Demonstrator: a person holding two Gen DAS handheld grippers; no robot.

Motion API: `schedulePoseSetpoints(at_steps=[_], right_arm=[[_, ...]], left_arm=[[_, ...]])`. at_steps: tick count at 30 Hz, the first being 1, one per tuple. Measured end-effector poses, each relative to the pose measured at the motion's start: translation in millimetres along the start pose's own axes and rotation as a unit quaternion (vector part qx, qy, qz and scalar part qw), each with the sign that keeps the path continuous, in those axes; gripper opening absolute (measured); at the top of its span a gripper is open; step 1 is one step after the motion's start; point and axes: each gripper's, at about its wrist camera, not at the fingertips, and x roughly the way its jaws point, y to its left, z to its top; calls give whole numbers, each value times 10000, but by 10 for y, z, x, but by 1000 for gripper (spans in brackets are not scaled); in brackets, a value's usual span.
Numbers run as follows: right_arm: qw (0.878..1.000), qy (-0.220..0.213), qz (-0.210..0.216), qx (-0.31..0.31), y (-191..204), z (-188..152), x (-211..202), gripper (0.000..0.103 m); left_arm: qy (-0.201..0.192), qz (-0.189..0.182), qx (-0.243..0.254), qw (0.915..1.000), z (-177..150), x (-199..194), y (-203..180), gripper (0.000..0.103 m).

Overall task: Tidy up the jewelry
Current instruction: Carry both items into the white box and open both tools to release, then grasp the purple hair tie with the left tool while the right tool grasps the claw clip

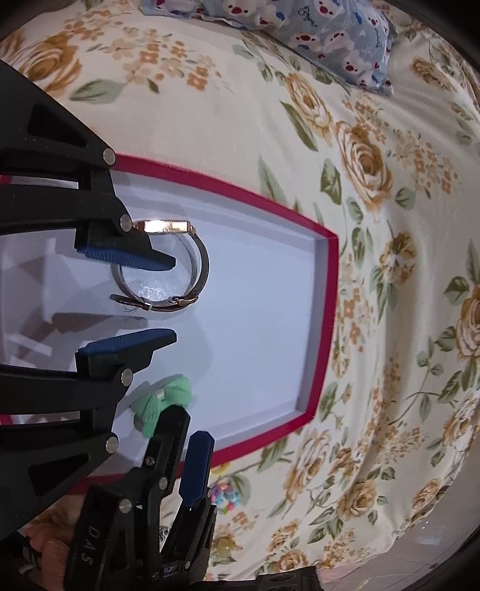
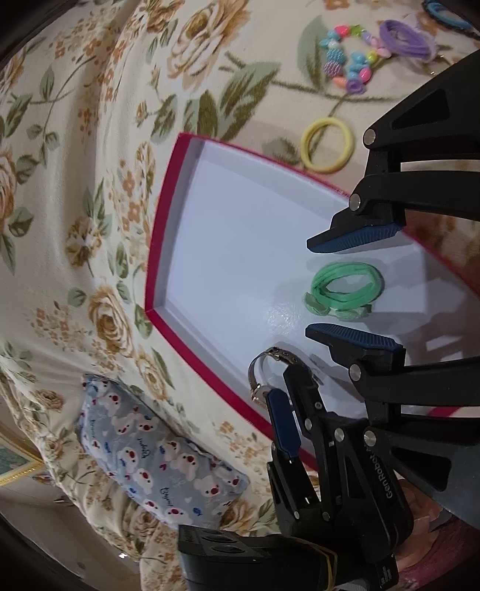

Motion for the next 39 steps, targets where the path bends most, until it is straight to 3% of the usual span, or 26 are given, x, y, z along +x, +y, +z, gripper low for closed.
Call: schedulePoseSetpoints(at_steps=[13, 26, 39], right_arm=[[9972, -515, -235, 481, -250, -284, -747, 52], [9877, -775, -882, 1034, -745, -685, -1415, 52], [9760, -965, -1239, 1506, -1158, -984, -1754, 54]], left_arm=[[-183, -374, -472, 9980, -261, -504, -95, 40], [-135, -763, -82, 9970, -261, -643, -473, 41], [-30, -887, 206, 9958, -225, -592, -801, 41]])
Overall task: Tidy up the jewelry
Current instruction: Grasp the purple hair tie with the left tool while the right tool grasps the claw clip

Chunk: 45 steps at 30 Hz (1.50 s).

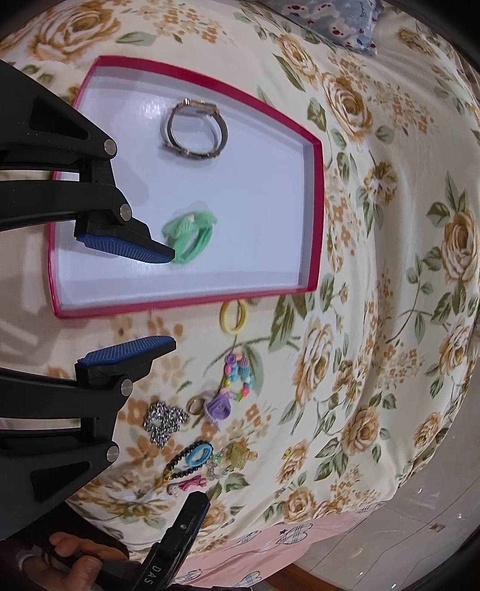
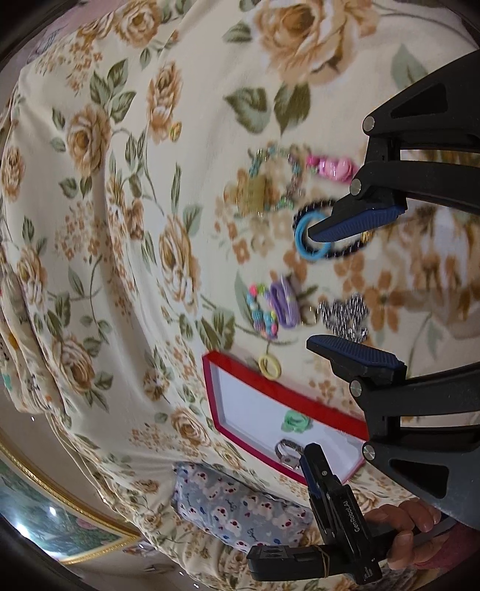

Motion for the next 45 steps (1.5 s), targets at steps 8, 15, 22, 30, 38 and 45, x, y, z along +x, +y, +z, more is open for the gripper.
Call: schedulePoseSetpoints(at_steps=[8, 15, 22, 30, 38, 45], right_arm=[[9997, -64, -167, 192, -252, 33, -37, 54], [9991, -31, -323, 278, -433, 142, 47, 54], [9989, 47, -397, 240, -529, 308, 246, 54], [9982, 244, -477, 286, -649, 465, 583, 54], [9974, 377, -535, 313, -721, 498, 800, 52], [9980, 244, -557, 188, -683, 496, 719, 41]], left_arm=[[80, -164, 262, 9995, 94, 131, -228, 44], [92, -307, 511, 9982, 214, 327, -439, 52], [231, -466, 700, 9962, 348, 623, -624, 61], [468, -722, 801, 9931, 520, 1076, -812, 61], [672, -688, 969, 9906, 563, 1483, -968, 43], [686, -913, 882, 9895, 557, 1488, -945, 12]])
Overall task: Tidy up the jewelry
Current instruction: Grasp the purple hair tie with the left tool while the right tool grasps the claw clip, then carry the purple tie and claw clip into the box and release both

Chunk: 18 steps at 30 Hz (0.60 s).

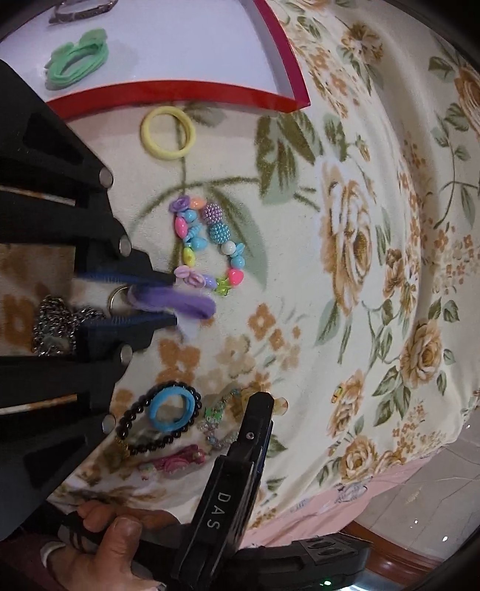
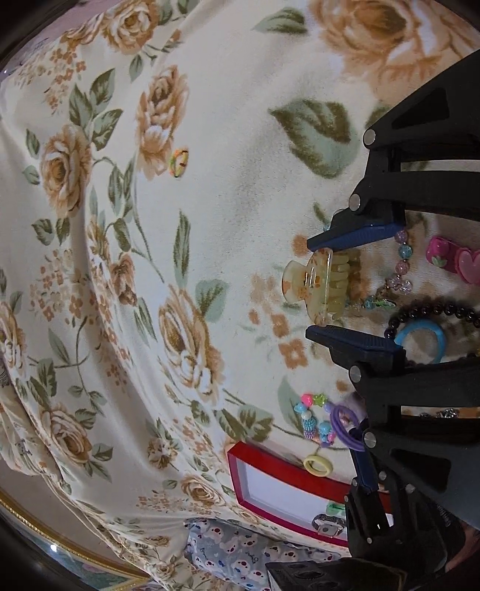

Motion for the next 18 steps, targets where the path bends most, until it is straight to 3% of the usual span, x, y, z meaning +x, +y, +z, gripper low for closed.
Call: schedulePoseSetpoints(at_steps=[18], right_arm=[[9958, -236, 769, -428, 756, -199, -423, 41]], left_arm=[[-612, 148, -571, 9964, -488, -1024, 363, 11]])
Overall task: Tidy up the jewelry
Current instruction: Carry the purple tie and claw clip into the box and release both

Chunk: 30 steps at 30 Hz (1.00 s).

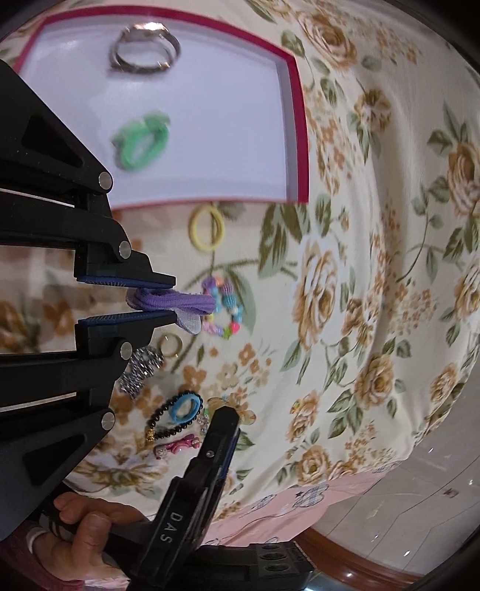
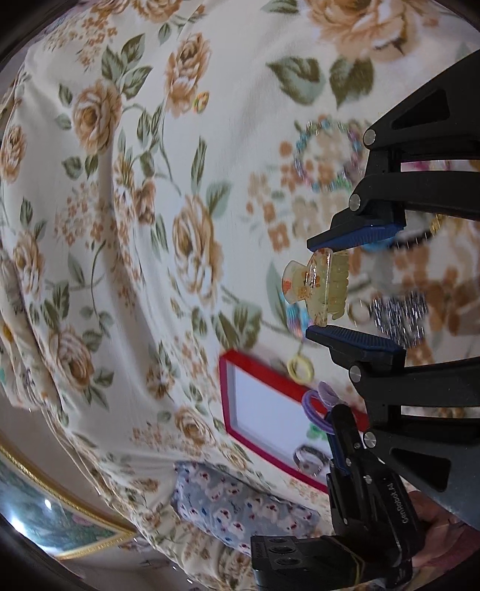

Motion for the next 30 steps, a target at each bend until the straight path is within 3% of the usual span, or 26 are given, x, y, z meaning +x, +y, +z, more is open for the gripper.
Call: schedulePoseSetpoints(at_steps=[17, 30], right_arm=[[9967, 212, 601, -497, 814, -164, 154, 41], [9914, 404, 946, -808, 1244, -196, 341, 41]], left_arm=[[-274, 482, -857, 9948, -439, -792, 652, 11], [-278, 732, -1160, 9902, -593, -968, 948, 11]])
